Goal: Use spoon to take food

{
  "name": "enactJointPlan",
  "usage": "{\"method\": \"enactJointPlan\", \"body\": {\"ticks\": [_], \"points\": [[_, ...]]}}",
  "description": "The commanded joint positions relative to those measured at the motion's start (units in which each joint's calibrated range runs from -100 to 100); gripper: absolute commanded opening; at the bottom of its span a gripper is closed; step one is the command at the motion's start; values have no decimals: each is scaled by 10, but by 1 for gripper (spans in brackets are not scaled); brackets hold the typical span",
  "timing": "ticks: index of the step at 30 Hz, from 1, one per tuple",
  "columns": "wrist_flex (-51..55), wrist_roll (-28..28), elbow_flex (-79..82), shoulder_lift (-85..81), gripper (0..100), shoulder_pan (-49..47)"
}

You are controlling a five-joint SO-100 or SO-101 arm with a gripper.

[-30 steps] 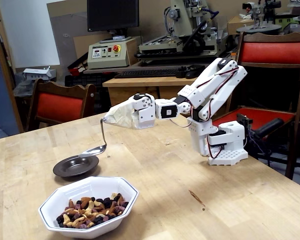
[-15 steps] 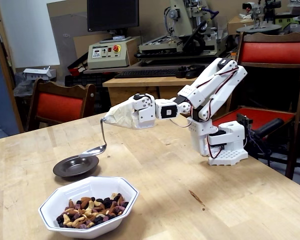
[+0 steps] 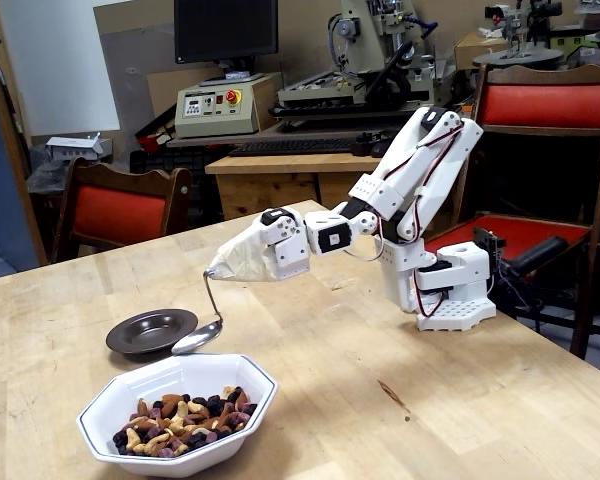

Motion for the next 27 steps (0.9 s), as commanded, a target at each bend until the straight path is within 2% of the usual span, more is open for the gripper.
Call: {"method": "enactJointPlan", "body": {"ticks": [1, 23, 27], "points": [[-8, 4, -88, 33, 4, 5], [-8, 4, -153, 49, 4, -1], [-8, 23, -172, 50, 4, -1]]}}
